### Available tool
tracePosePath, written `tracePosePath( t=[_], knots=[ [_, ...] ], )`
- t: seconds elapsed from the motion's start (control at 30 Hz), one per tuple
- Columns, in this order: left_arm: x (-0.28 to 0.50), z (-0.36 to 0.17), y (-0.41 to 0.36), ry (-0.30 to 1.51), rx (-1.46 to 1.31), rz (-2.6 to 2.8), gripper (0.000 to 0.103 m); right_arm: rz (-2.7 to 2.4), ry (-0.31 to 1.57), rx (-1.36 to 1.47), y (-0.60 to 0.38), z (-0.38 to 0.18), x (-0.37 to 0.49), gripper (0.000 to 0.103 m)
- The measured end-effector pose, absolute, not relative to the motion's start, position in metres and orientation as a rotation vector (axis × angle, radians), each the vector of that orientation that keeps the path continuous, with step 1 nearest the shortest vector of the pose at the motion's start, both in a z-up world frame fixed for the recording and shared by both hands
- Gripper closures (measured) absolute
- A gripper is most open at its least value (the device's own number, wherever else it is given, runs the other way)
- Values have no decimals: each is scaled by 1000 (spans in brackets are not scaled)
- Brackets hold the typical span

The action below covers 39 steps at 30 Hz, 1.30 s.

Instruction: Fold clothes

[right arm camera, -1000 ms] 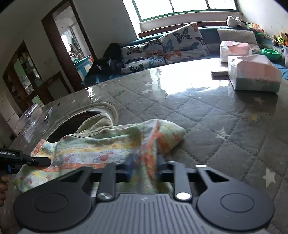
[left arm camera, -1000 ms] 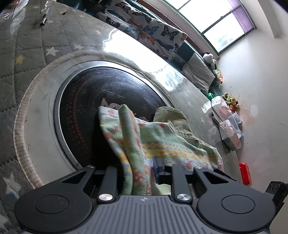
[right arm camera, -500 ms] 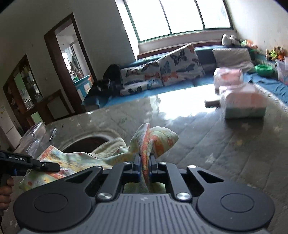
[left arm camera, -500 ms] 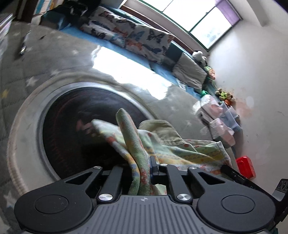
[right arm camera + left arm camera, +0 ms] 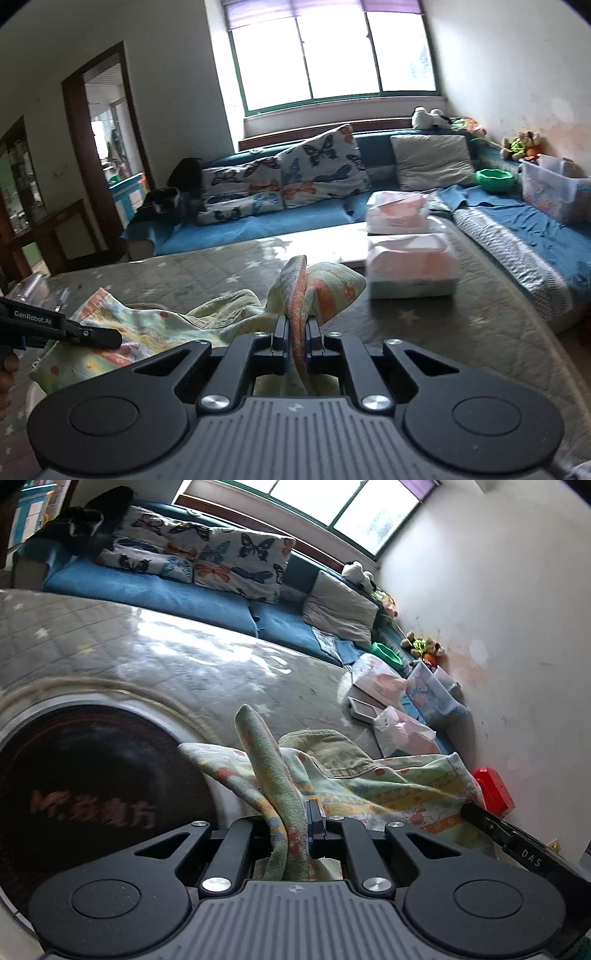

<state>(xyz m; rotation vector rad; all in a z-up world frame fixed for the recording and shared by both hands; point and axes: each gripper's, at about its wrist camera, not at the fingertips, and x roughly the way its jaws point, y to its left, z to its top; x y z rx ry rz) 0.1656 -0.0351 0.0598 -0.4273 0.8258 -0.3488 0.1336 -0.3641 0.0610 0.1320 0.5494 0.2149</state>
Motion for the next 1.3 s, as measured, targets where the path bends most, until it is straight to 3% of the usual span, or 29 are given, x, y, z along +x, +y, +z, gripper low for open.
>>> tracePosePath(
  t=[0.47, 1.17, 1.3],
  knots=[
    [187, 36, -78, 905, -351, -356, 93, 147, 620, 138, -393, 32, 139, 96],
    [179, 7, -69, 984, -312, -338, 90, 116, 721, 114, -397, 2, 143, 94],
    [173, 6, -66, 988, -284, -331, 82, 101, 731, 82, -397, 0, 140, 82]
  ],
)
